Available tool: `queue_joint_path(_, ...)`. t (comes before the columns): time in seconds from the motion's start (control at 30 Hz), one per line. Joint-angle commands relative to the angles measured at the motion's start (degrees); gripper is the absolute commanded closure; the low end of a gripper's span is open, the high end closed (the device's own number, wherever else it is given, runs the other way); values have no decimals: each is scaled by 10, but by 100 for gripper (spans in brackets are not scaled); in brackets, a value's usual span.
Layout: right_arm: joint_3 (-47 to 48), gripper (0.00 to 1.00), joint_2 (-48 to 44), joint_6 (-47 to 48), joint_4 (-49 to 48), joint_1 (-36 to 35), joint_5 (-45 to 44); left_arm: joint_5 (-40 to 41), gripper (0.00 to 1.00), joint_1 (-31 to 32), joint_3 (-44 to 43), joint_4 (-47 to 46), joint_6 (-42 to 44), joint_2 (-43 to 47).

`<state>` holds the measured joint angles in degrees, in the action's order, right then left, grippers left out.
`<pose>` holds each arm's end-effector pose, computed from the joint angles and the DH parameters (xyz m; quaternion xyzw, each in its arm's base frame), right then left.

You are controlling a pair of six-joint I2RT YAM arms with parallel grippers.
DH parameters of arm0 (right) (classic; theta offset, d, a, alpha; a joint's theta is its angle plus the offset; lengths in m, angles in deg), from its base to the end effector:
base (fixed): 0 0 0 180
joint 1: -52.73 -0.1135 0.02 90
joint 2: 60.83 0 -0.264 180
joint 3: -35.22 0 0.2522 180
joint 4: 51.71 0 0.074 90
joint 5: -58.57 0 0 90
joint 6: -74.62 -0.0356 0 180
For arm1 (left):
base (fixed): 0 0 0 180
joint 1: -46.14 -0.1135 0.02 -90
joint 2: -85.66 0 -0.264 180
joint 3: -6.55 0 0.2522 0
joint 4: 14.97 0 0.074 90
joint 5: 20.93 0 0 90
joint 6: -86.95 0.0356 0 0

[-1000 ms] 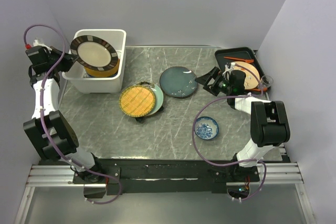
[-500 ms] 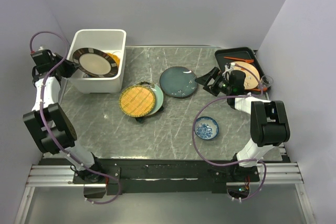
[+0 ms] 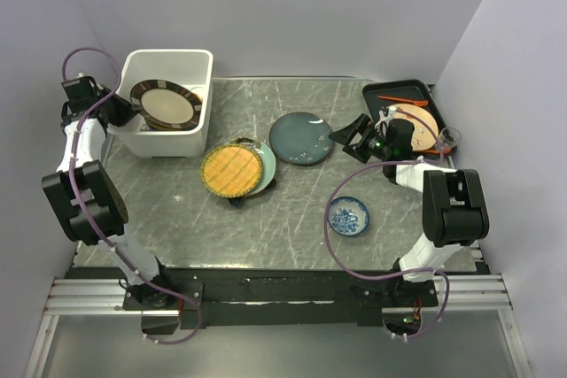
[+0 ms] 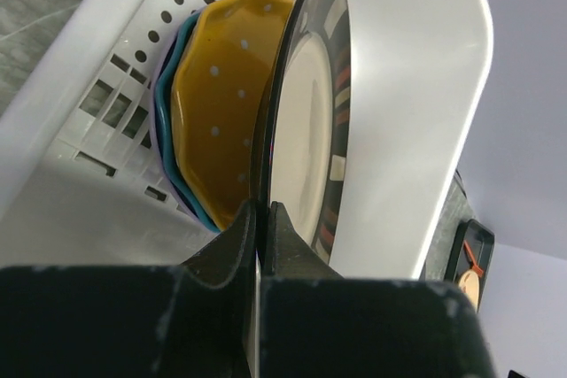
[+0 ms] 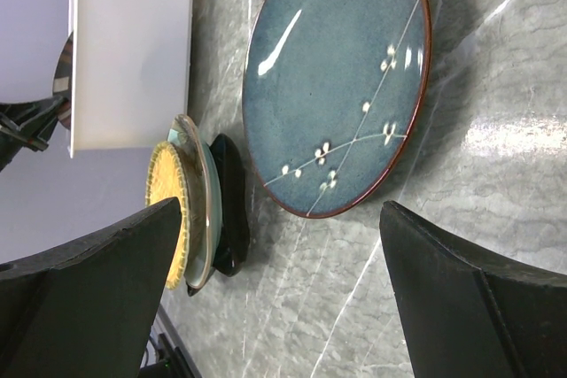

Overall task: Place the plates into the plastic bin on the countertop
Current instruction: Place the plate in the plastic bin.

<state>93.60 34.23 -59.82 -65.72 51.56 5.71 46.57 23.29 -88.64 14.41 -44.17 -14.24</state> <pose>0.3395 0.0284 0.1864 0.1268 0.7985 0.4480 0.3817 0.3787 0.1448 0.2929 -0.3813 0.7833 -0.2431 0.4266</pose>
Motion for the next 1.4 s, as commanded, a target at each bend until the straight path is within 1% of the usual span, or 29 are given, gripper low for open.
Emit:
queue_joint_path(0.0, 14, 0, 4, 10, -5, -3, 6, -4, 99, 3, -53, -23, 9, 5)
queue_joint_path(0.13, 14, 0, 3, 11, -4, -3, 5, 25, 94, 4, -71, 12, 19, -9)
queue_joint_path(0.23, 14, 0, 5, 10, -4, -3, 6, 24, 87, 4, -89, 38, 25, -29)
queue_joint_path(0.27, 14, 0, 4, 10, -5, -3, 6, 21, 82, 4, -96, 43, 27, -35)
queue_joint_path(0.47, 11, 0, 4, 9, -8, -3, 7, 20, 69, 4, -102, 65, 35, -64)
queue_joint_path(0.67, 9, 0, 6, 8, -12, -3, 9, 21, 61, 4, -105, 75, 41, -78)
queue_joint_path(0.83, 9, 0, 9, 5, -14, -2, 11, 19, 56, 4, -109, 85, 43, -88)
queue_joint_path(0.93, 9, 0, 9, 6, -13, -2, 10, 26, 50, 4, -109, 90, 45, -90)
queue_joint_path(1.03, 9, 0, 8, 9, -9, -3, 6, 39, 36, 4, -118, 105, 49, -91)
queue_joint_path(1.07, 9, 0, 8, 9, -8, -2, 6, 43, 28, 4, -123, 108, 51, -88)
queue_joint_path(1.17, 9, 0, 7, 8, -8, -4, 5, 58, 16, 4, -128, 114, 56, -75)
queue_joint_path(1.27, 8, 0, 6, 7, -7, -2, 6, 68, 9, 5, -131, 117, 62, -59)
queue_joint_path(1.37, 5, 0, 3, 7, -9, -2, 6, 76, 5, 10, -139, 128, 70, -43)
